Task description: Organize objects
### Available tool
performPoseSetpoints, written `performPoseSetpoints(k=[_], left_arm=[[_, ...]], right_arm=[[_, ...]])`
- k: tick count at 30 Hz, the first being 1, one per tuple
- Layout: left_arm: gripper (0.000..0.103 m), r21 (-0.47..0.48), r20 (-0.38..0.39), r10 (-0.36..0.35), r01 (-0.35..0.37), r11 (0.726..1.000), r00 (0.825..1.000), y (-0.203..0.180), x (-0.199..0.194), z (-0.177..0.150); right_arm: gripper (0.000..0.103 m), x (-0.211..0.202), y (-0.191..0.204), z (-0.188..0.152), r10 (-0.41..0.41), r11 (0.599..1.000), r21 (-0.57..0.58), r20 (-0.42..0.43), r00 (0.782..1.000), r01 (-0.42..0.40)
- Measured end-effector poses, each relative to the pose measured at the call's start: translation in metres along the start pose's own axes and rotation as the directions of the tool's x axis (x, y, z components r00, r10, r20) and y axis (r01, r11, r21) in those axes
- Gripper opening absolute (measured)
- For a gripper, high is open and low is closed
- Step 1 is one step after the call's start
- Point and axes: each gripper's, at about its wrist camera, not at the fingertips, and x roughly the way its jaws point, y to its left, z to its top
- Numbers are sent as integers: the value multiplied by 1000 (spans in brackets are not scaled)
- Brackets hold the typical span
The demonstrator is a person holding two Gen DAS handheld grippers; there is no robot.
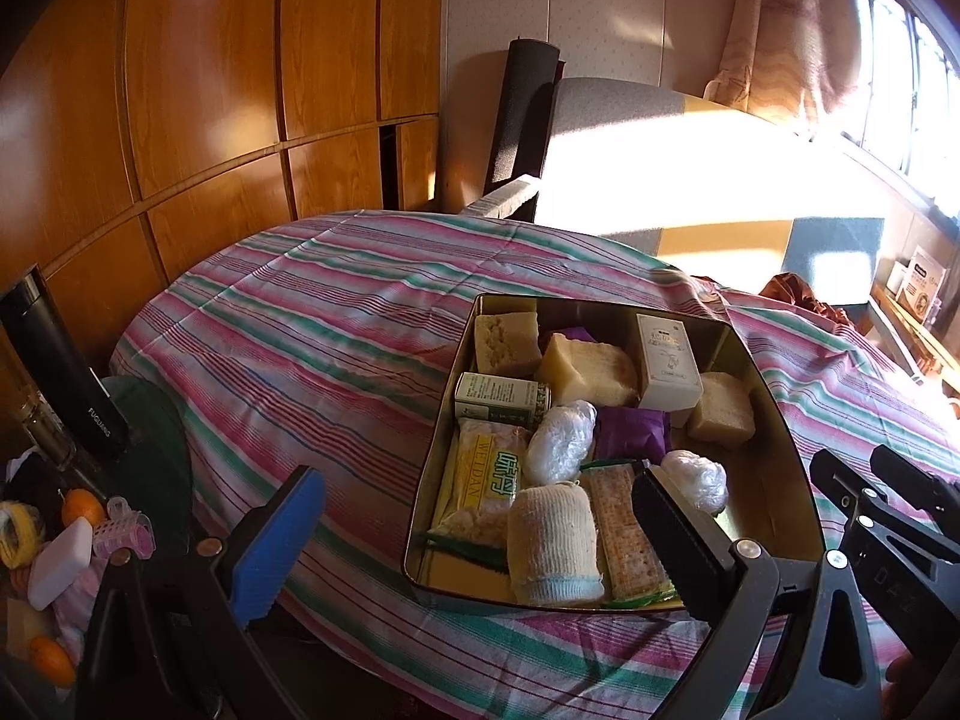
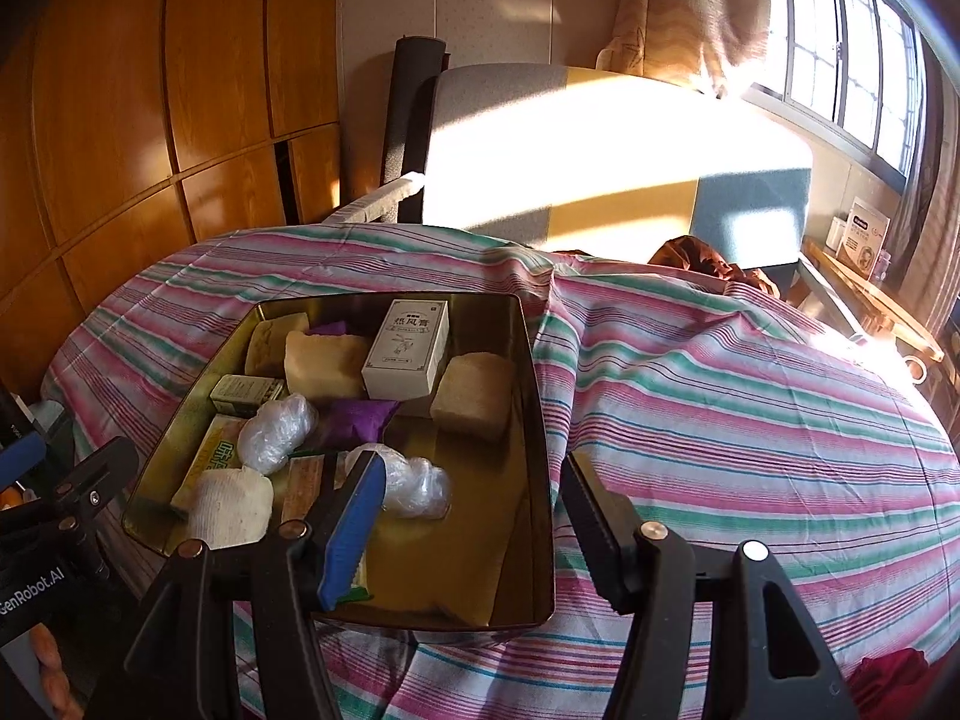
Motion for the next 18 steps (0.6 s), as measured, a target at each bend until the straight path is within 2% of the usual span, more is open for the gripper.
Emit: performPoseSetpoints(k=[18], left_arm=[[103,47,-10,25,-24,999,1000,-4,5,-4]], right_arm=[[62,7,9,-3,9,1000,-23,-22,1000,-10]])
